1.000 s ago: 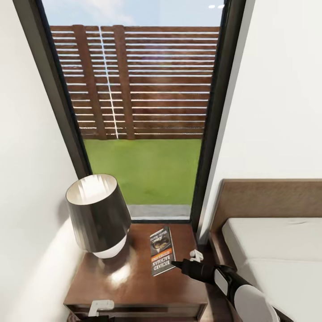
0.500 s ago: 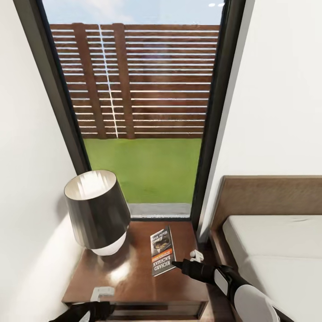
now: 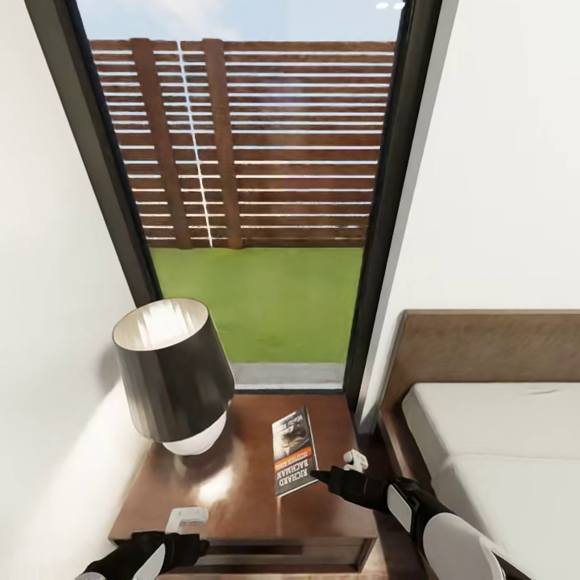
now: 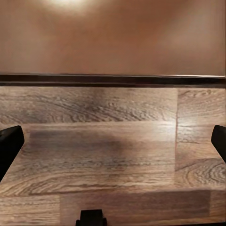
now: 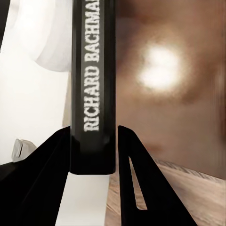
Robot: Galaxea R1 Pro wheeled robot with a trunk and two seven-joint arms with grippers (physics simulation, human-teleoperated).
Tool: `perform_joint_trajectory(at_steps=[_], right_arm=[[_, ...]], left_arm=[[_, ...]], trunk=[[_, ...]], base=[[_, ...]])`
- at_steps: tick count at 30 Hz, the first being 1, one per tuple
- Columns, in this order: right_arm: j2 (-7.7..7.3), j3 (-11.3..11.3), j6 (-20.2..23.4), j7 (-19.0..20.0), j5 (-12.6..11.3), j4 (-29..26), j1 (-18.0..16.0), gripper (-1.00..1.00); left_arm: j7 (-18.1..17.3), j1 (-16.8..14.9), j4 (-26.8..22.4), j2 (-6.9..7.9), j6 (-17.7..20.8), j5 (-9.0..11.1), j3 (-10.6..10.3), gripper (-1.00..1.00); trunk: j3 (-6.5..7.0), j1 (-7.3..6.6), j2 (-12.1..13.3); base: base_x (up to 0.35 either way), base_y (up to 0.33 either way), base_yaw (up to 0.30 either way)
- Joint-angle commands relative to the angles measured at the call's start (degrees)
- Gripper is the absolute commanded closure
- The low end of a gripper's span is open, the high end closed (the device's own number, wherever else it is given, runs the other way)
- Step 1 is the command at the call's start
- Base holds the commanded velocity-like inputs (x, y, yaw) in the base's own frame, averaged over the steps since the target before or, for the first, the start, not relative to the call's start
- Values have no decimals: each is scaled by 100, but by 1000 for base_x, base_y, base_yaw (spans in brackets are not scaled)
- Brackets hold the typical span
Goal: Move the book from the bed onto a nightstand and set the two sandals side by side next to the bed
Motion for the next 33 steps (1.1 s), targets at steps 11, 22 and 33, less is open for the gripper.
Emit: perform_joint_trajectory(at_steps=[11,22,33], right_arm=[[-5,-105,61,15,27,-16,2,100],[-4,-148,72,4,31,-19,3,100],[13,-142,90,-12,32,-32,-4,100]], left_arm=[[-5,3,-6,0,-11,46,-36,-100],[19,7,-7,-2,-166,33,-36,-100],[28,8,-6,-2,-232,28,-36,-100]], trunk=[[-203,242,-445],[-401,483,-886],[-598,725,-1328]], base=[[0,0,0],[0,0,0],[0,0,0]])
